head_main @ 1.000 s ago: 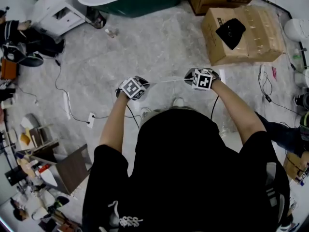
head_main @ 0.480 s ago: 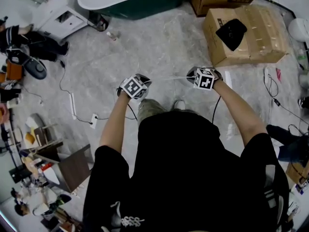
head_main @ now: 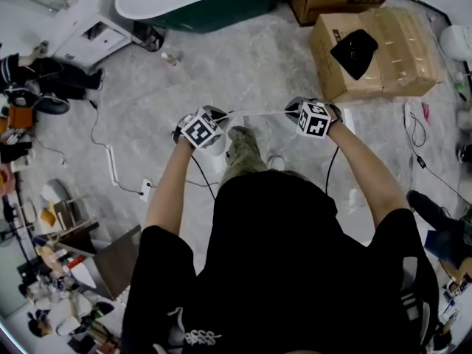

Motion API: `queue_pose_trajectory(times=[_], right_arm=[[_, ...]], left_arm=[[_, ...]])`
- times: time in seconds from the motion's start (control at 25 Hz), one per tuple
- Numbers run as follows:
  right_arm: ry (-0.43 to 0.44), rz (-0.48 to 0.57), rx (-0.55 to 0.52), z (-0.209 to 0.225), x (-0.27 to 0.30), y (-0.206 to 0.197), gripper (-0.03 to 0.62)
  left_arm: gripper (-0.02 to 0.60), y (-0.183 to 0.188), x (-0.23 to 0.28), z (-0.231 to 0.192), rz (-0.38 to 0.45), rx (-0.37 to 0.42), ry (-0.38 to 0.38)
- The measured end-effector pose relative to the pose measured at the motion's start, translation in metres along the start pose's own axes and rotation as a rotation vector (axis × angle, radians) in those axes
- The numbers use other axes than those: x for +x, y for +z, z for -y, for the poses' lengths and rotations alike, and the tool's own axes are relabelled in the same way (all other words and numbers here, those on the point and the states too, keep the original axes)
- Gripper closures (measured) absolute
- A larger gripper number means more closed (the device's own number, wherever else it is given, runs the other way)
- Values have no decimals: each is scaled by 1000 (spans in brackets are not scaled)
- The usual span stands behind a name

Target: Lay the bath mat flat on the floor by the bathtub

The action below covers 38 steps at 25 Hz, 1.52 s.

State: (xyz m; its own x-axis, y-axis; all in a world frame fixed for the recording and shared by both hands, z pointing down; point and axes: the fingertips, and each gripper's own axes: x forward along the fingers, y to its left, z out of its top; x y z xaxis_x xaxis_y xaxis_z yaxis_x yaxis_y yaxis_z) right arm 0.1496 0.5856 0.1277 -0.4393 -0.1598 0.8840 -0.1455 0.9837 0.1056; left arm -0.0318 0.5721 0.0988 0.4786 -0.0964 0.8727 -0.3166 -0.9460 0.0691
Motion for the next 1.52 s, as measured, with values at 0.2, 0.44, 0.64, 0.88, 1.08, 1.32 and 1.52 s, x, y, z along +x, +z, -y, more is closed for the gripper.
queue_pose_trajectory(times=[0.2,0.44,0.64,0.88,1.08,1.32,1.52], right_arm=[[-22,-28,34,37,5,2,563],[-9,-55,94,88,21,-1,563],[17,-87,111,134,45,2,563],[59,-128,120,189,83,14,563],[60,-148,153,237,101,27,563],[66,-151,176,285,116,59,563],[59,-167,125,318,120,74,563]], left_arm=[[555,12,6,-35,29,24,-2],[555,21,21,-71,62,12,-64],[555,21,36,-118,57,5,-85],[555,20,45,-180,84,15,-113],[555,21,48,-231,126,-51,-131],[555,21,35,-290,162,-96,-134],[555,26,27,-328,185,-60,-126]])
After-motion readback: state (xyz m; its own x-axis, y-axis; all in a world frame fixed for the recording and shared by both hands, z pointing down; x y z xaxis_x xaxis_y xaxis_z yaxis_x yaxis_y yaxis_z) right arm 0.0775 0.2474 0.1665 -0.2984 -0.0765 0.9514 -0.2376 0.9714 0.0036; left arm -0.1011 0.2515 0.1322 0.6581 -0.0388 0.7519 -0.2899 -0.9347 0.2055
